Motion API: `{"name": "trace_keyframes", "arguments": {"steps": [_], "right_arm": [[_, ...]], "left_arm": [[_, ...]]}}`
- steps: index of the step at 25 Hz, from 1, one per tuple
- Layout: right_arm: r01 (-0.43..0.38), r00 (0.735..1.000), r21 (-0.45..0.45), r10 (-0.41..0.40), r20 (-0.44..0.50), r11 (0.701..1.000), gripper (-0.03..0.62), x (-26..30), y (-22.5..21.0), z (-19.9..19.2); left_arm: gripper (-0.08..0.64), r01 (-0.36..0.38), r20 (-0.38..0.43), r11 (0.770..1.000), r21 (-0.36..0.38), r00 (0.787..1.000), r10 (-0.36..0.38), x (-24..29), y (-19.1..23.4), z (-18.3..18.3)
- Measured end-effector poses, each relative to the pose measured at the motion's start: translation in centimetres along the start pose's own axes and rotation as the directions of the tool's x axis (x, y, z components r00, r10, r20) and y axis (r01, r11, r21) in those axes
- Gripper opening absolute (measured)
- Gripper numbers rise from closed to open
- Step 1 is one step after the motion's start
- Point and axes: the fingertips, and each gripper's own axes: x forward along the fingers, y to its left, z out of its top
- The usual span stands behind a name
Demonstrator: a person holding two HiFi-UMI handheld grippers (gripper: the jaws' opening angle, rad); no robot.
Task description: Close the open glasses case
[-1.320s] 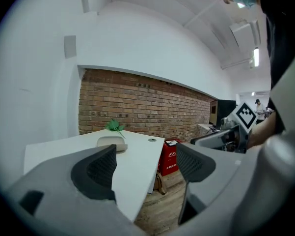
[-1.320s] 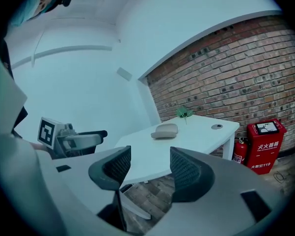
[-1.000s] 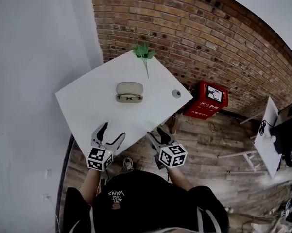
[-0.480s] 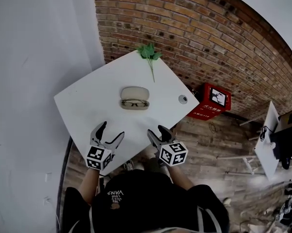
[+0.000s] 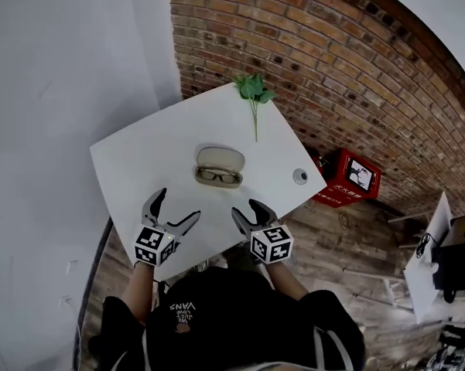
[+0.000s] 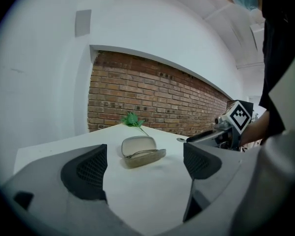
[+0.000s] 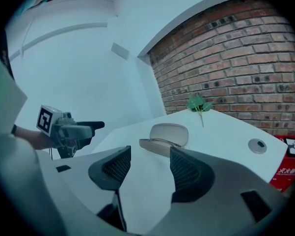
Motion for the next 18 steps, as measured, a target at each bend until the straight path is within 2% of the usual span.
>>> {"name": "trace_keyframes", "arguments": {"steps": [6,10,14,18], "right_arm": [[-0.099,0.992,-0.098,0.09,-0.086,0.99,0.232,3.1,-1.6,0.6],[-0.144,0.983,-0.209,0.116,-0.142,0.967,0.239,5.0,-2.5,0.9],[-0.229,0.966,-0.352,0.168,-0.196,0.907,0.229,6.7,-1.7,0.8],[-0.297,0.949,-0.47,0.203,-0.24,0.831,0.203,8.4,-1.2,0.3]], "left_arm": [[0.509,-0.032,-0.02,0.999,0.028,0.999,0.033,2.9,1.0,0.2],[0.522,-0.005,-0.068,0.998,0.06,0.998,0.009,4.8,1.7,-0.3],[0.526,0.013,-0.123,0.997,0.072,0.992,-0.004,6.0,2.3,-0.8],[0.529,0.021,-0.167,0.995,0.095,0.986,-0.005,7.0,2.7,-1.3]]}}
